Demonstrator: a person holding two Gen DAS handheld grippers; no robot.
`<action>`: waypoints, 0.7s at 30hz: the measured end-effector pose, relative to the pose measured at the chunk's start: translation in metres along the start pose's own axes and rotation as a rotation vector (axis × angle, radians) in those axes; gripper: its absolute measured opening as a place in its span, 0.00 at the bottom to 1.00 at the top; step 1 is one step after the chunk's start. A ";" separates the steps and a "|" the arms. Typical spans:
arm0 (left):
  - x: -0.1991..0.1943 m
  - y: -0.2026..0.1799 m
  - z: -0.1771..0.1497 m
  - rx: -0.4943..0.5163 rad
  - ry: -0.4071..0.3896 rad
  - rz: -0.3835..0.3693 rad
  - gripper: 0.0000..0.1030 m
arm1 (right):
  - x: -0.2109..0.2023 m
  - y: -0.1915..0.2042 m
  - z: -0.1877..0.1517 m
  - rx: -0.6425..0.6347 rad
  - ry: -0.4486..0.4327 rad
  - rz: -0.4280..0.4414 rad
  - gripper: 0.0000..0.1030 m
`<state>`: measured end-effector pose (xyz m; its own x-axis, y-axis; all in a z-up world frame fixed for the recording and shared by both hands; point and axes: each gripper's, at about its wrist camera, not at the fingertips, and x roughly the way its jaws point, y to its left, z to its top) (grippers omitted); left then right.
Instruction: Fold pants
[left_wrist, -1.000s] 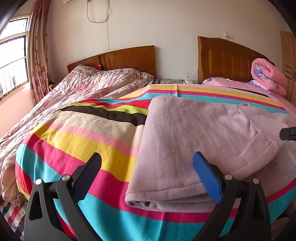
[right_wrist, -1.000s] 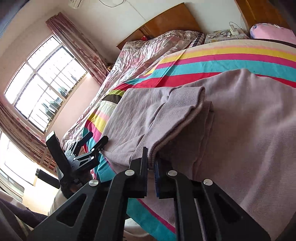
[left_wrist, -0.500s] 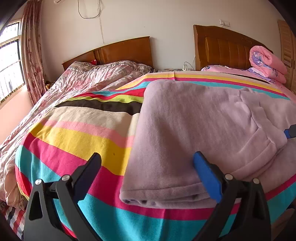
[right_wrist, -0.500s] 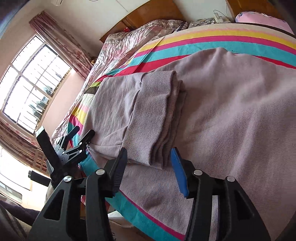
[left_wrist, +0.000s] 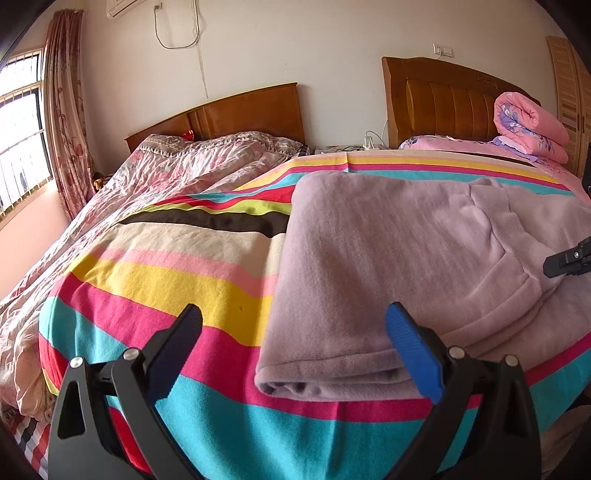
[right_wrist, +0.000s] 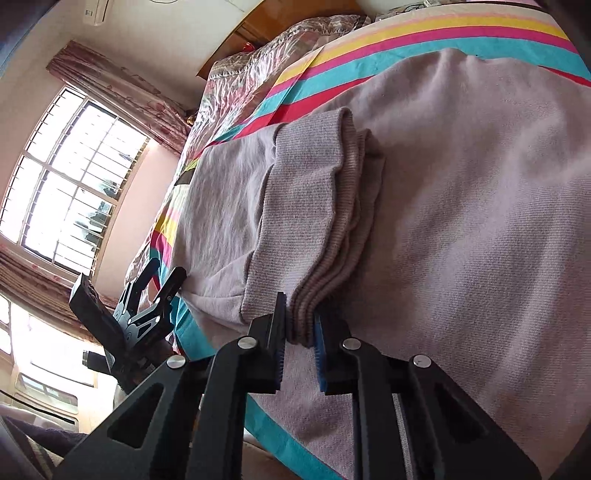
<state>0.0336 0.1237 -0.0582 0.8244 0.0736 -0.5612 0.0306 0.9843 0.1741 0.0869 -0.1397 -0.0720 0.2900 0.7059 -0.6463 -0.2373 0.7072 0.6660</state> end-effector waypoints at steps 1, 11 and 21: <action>-0.006 0.003 -0.003 0.001 -0.004 -0.001 0.97 | -0.002 0.004 0.000 -0.013 -0.008 -0.008 0.13; -0.027 0.004 -0.035 -0.026 0.054 -0.002 0.98 | -0.030 0.107 0.070 -0.282 -0.143 0.003 0.12; 0.015 0.025 0.000 -0.119 0.051 0.109 0.98 | -0.091 0.217 0.114 -0.555 -0.328 0.023 0.12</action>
<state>0.0463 0.1492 -0.0622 0.7892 0.1861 -0.5853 -0.1268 0.9818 0.1412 0.1143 -0.0547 0.1736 0.5265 0.7343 -0.4285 -0.6654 0.6697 0.3298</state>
